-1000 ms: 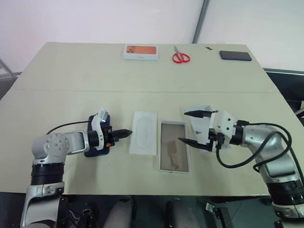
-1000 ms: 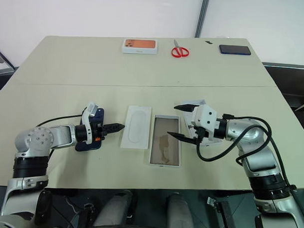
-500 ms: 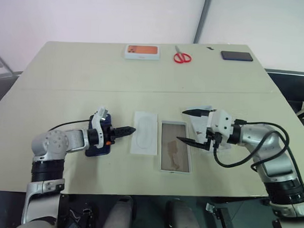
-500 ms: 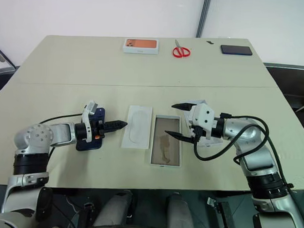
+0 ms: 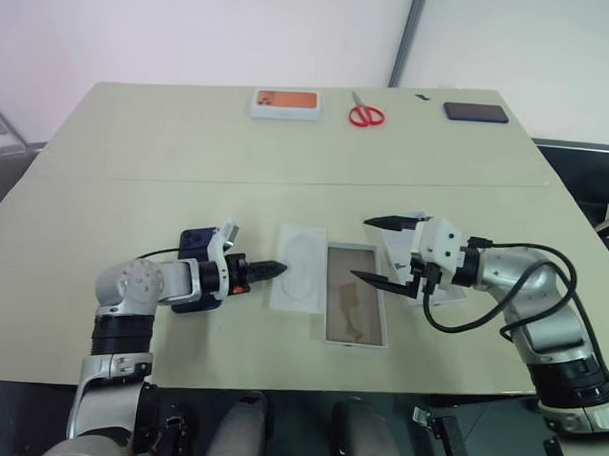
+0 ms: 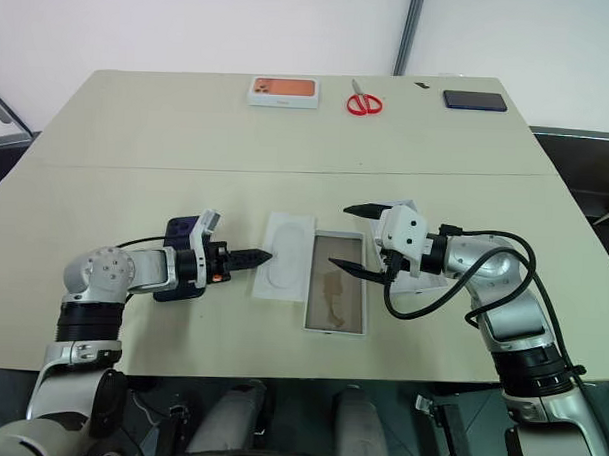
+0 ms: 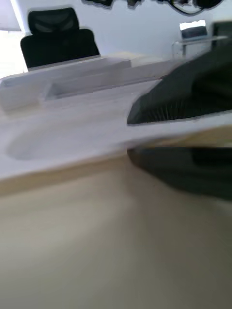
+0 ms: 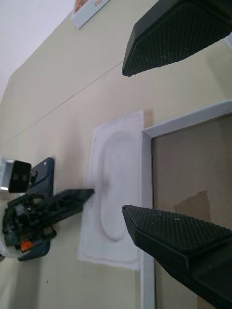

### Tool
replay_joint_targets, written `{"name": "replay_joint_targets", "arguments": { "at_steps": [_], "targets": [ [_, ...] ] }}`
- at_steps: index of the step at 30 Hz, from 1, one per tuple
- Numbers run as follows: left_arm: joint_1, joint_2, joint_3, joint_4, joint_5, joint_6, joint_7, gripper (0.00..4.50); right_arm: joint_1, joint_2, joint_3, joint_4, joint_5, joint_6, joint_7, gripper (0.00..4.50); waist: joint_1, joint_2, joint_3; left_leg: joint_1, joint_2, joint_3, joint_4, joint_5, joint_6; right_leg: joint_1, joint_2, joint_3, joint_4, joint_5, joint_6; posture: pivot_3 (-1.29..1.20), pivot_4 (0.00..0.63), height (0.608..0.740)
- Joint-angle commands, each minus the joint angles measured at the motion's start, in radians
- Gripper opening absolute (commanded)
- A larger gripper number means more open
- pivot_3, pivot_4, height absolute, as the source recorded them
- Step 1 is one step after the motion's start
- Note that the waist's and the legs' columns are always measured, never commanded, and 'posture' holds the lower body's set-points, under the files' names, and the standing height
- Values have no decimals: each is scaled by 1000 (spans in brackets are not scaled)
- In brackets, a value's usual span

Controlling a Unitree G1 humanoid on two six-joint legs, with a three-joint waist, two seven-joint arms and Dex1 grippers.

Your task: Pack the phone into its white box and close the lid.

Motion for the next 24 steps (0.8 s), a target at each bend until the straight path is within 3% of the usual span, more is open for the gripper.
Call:
{"name": "replay_joint_targets", "arguments": {
  "at_steps": [1, 7, 14, 19, 24],
  "targets": [
    [14, 5, -3, 9, 10, 17, 11, 38, -14, -1, -18, -34, 11, -4, -8, 4500, -2, 0, 0, 1, 0, 0, 0, 0, 0, 0, 0, 0, 0, 0, 0, 0, 150, 740],
    [19, 9, 17, -1, -7, 43, 3, 38, -8, -15, -29, -24, 21, -5, 9, 4500, -3, 0, 0, 0, 0, 0, 0, 0, 0, 0, 1, 0, 0, 0, 0, 0, 150, 740],
    [-7, -6, 134, -33, -60, 48, 43, 38, 88, -39, -20, -165, 174, 177, 70, 4500, -3, -1, 1, -1, 1, -1, -1, 0, 0, -1, 1, 0, 0, 0, 0, 0, 150, 740],
    [-40, -27, 269, -6, -123, 90, 103, 38, 206, -72, 57, -227, 107, 114, 133, 4500, -3, -2, 1, -1, 1, -1, -1, 0, 0, -2, 1, 0, 0, 0, 0, 0, 150, 740],
    [-62, -36, 315, -9, -150, 91, 132, 38, 227, -110, 119, -174, 10, 10, 185, 4500, -3, -3, 2, -1, 1, 0, 0, 0, 0, -1, 1, -1, 0, 0, 1, 0, 150, 740]
  ]
}}
